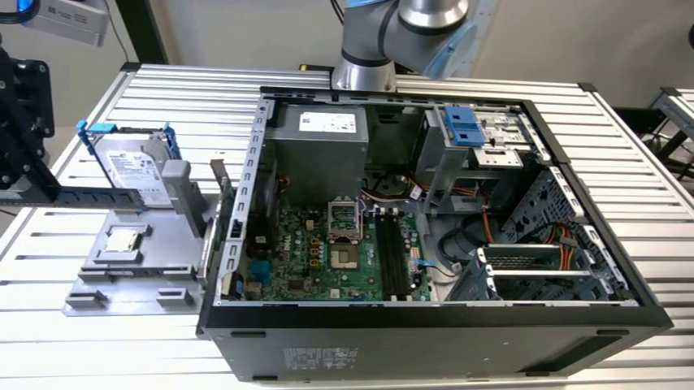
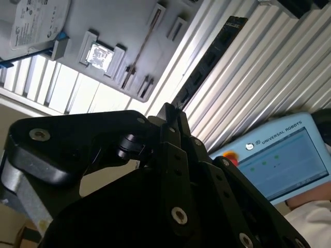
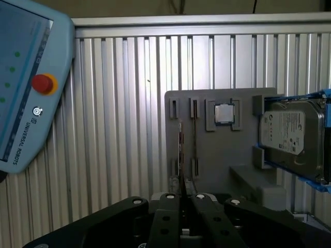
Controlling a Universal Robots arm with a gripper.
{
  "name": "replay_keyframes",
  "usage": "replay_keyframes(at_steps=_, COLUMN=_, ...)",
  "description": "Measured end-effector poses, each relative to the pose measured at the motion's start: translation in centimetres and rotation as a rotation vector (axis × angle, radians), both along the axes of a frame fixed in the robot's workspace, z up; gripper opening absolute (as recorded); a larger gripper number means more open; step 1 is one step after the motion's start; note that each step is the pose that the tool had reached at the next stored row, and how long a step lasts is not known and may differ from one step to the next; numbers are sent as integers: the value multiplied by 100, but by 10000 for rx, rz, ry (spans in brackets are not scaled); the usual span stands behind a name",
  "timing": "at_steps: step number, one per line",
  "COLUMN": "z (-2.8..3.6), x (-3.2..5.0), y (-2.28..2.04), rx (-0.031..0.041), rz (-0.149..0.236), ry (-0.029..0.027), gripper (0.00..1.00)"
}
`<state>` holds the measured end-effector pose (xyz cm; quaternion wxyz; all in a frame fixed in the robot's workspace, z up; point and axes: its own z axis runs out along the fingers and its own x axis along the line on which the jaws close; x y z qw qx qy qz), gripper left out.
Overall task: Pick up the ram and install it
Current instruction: 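Pick up the ram and move it above insertion slot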
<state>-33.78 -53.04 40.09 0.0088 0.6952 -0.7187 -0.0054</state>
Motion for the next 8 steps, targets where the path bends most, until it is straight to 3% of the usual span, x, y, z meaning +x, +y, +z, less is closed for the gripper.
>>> replay_keyframes(at_steps=8, z=0, x=35, y=0, rx=2, rz=12, ry=-4, gripper=0)
